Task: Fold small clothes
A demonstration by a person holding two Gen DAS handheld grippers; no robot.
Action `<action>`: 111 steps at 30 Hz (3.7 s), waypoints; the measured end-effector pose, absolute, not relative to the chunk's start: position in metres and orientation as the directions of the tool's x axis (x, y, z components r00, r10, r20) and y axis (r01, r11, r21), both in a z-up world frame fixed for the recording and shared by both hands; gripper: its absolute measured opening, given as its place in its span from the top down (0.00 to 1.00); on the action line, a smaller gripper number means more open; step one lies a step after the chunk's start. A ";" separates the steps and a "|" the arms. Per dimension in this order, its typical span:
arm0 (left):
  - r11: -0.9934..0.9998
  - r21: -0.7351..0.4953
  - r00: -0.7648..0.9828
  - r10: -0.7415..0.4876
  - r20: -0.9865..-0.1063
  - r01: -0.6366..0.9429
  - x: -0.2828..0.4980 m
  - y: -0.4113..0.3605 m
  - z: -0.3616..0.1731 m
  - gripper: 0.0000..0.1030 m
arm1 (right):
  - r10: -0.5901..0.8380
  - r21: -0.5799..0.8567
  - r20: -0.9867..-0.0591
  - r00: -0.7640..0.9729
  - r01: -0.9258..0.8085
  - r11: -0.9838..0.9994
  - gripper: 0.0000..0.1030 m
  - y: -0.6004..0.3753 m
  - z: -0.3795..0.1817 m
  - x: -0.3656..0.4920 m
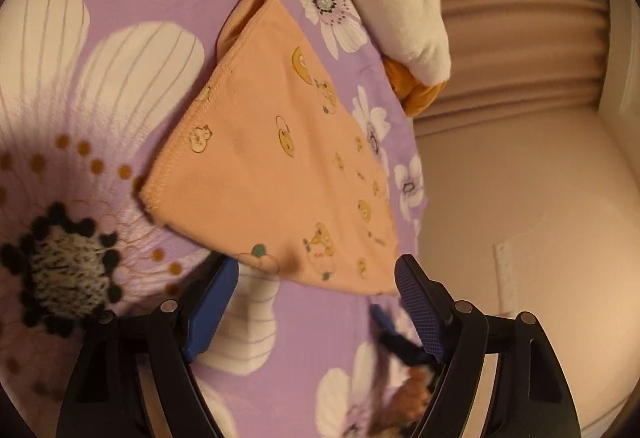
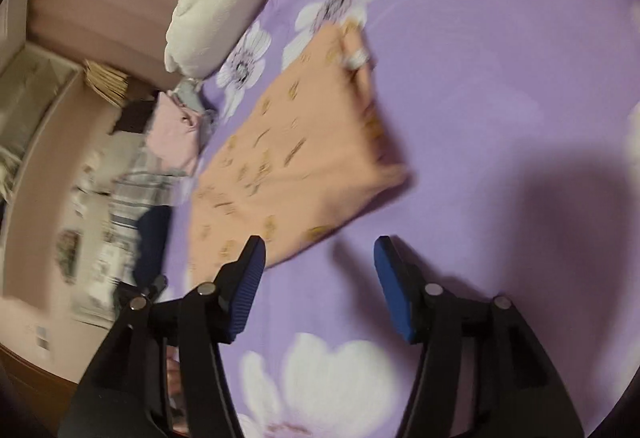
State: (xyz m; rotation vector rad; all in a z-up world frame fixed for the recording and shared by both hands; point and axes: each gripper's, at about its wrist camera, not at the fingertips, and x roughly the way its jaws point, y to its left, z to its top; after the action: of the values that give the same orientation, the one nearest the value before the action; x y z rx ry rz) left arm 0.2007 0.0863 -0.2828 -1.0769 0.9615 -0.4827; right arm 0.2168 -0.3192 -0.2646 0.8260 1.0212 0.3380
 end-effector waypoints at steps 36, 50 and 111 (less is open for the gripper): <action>0.637 -0.734 0.516 -0.558 -0.650 -0.235 0.154 0.074 -0.293 0.94 | 0.483 0.718 -0.626 0.612 0.210 0.664 0.89 -0.302 -0.253 0.136; 0.669 -0.582 0.609 -0.236 -0.757 -0.463 0.104 0.158 -0.260 0.92 | 0.130 0.530 -0.748 0.650 0.468 0.707 0.86 -0.390 -0.227 0.060; 0.695 -0.717 0.380 -0.651 -0.657 -0.049 0.239 0.014 -0.228 0.83 | 0.578 0.616 -0.688 0.438 -0.068 0.785 1.00 -0.208 -0.269 0.153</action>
State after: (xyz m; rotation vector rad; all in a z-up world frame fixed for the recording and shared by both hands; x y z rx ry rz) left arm 0.2385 0.0144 -0.2280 -0.7329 1.1333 -0.4317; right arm 0.1527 -0.2077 -0.2688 0.5558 1.0498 0.4277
